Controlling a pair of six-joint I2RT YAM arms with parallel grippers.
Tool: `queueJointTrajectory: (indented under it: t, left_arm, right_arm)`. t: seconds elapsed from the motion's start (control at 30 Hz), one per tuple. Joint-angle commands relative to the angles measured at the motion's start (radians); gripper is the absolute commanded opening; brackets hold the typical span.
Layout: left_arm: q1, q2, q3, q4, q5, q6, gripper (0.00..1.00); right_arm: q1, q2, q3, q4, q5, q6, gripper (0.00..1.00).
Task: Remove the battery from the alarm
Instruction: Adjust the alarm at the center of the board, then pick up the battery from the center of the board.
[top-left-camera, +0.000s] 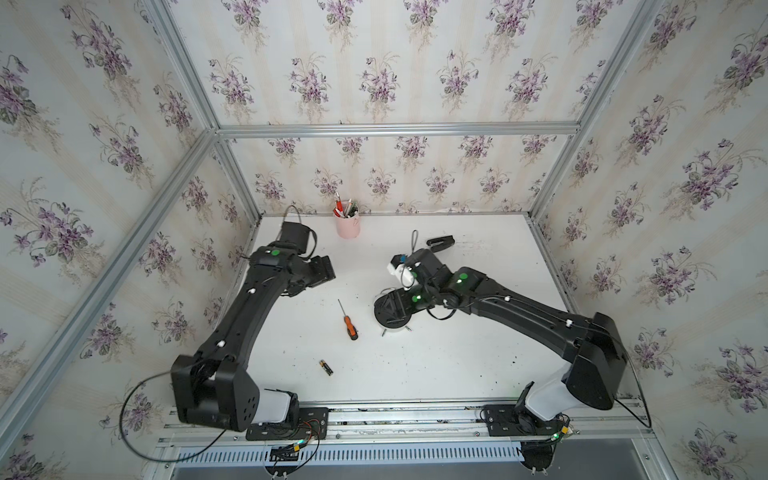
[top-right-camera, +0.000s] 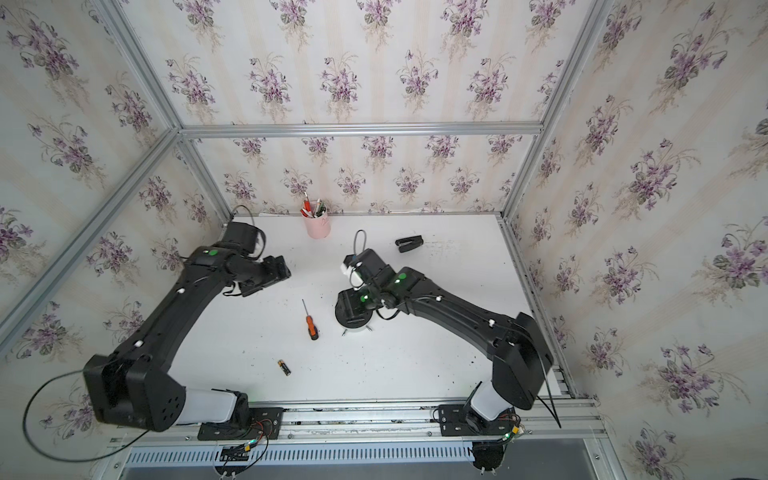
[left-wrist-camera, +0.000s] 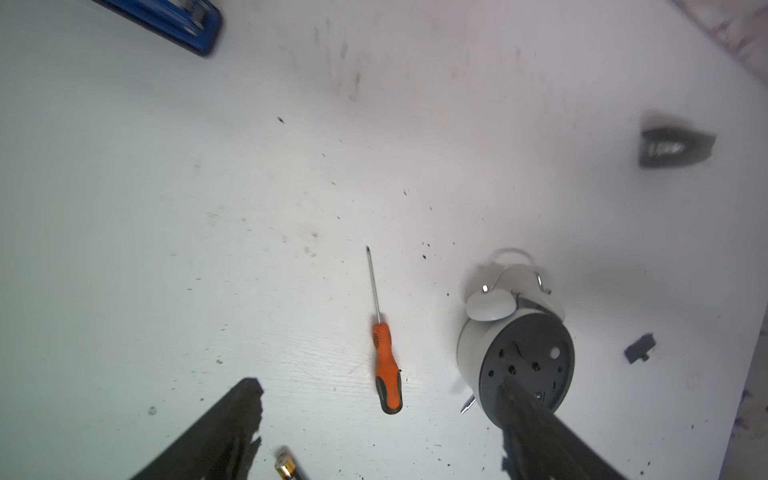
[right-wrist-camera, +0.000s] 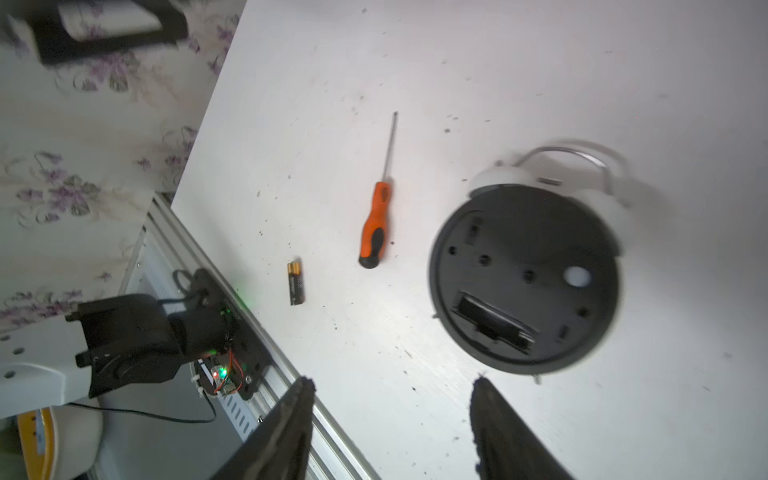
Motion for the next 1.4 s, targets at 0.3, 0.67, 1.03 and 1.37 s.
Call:
queueJointTrajectory:
  t: [0.3, 0.67, 1.03, 1.37]
  left_arm:
    - [0.144, -0.205, 0.266, -0.131, -0.059, 0.074, 1.00]
    - [0.158, -0.269, 0.326, -0.180, -0.038, 0.077, 1.00]
    - [0.160, -0.304, 0.233, -0.154, -0.019, 0.076, 1.00]
    - [0.161, -0.297, 0.224, -0.142, -0.018, 0.087, 1.00]
  right_arm:
    - [0.307, 0.519, 0.501, -0.173, 0.124, 0.011, 0.63]
    - [0.372, 0.700, 0.658, -0.294, 0.173, 0.037, 0.60]
    - [0.384, 0.830, 0.817, -0.378, 0.204, 0.011, 0.58]
    - [0.415, 0.991, 0.963, -0.506, 0.299, -0.030, 0.44]
